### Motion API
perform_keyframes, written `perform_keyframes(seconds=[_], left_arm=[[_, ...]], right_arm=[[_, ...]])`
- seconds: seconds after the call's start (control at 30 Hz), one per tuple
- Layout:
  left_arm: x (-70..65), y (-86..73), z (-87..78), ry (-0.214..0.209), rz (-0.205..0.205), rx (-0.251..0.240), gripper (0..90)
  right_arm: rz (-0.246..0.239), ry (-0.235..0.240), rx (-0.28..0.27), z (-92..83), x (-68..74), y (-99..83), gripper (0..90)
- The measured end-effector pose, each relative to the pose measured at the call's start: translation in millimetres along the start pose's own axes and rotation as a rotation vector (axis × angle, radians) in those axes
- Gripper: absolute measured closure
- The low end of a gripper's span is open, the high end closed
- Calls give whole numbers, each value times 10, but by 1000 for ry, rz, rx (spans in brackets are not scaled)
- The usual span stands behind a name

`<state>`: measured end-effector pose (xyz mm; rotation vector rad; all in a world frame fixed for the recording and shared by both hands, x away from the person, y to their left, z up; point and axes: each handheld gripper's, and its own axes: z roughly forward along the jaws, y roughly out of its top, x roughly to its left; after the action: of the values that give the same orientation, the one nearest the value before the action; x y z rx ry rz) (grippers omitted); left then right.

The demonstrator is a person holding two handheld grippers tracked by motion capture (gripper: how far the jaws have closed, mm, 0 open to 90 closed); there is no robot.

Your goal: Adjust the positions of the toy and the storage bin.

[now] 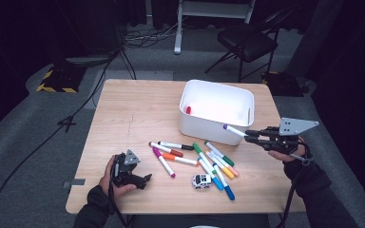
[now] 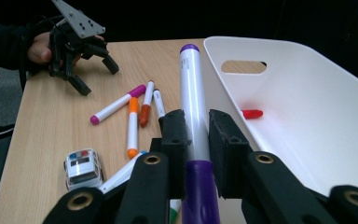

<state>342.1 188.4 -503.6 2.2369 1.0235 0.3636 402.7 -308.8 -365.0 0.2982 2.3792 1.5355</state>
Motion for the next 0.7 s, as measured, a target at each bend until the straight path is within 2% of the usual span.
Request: perform_keyframes(seconds=[0.13,0.37,0.47,0.63,0.7], left_arm=[[0,0,0,0,-1,0,3],[0,0,0,0,0,-1,3],[1,1,-1,-2,1,2,3],[0,0,0,0,0,0,3],[1,0,1,-1,1,0,3]], right_arm=[[-8,-1,-19,-6,-40,151,768],[-39,-12,-9,19,-103,306,768],[-39,-14,-19,47,-157,385,768],[-40,-19,-3,126,-239,452,768],[-43,-35,12,169,-281,487,768]])
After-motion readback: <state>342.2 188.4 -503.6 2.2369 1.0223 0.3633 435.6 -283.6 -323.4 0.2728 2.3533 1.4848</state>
